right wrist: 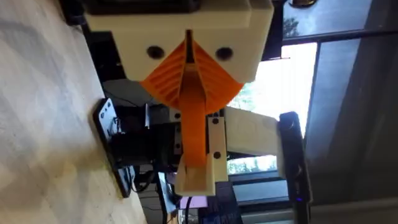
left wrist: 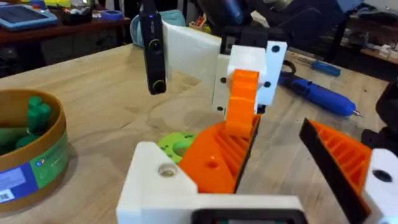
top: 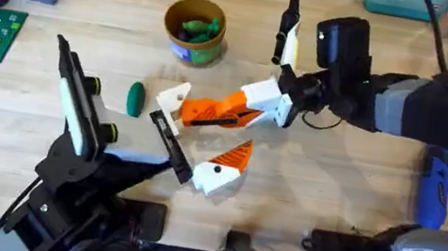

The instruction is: Pick up the gripper from the table and insert it into the empty holder that is missing its gripper. Then pick up a screw, insert it into the mounting hole, and use the screwdriver to tighten it. Finally, clean up the table by picking up the vegetable and placing it into the bucket.

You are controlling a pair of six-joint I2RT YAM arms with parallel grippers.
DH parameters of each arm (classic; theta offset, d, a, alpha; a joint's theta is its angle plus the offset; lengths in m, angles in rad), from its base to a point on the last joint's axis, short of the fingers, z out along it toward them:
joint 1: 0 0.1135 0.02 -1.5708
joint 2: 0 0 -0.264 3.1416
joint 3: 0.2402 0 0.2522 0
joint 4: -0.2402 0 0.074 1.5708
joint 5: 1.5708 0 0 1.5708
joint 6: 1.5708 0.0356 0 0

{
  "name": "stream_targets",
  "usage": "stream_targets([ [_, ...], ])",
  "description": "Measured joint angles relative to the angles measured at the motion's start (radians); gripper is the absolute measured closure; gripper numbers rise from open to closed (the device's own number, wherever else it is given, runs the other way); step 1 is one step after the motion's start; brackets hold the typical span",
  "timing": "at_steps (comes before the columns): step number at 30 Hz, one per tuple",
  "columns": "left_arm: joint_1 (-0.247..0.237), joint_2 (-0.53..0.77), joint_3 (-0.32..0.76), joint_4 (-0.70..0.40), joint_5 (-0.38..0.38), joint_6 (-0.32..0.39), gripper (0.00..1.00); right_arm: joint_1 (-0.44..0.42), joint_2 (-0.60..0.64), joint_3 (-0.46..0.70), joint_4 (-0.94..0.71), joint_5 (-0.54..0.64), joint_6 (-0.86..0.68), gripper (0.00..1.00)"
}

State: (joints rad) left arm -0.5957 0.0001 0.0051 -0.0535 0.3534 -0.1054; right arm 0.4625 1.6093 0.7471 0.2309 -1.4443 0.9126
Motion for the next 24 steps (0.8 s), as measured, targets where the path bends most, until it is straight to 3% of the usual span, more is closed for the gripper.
stream_targets([
  [11,0.005,0.0,0.0,-0.002,-0.038,-0.003,0.009,0.003,0.107,0.111,-0.004,-0.022,0.023,0.981],
  [24,0.01,0.0,0.0,0.0,-0.062,0.001,0.009,0.004,0.116,0.153,-0.014,0.027,0.06,0.981],
])
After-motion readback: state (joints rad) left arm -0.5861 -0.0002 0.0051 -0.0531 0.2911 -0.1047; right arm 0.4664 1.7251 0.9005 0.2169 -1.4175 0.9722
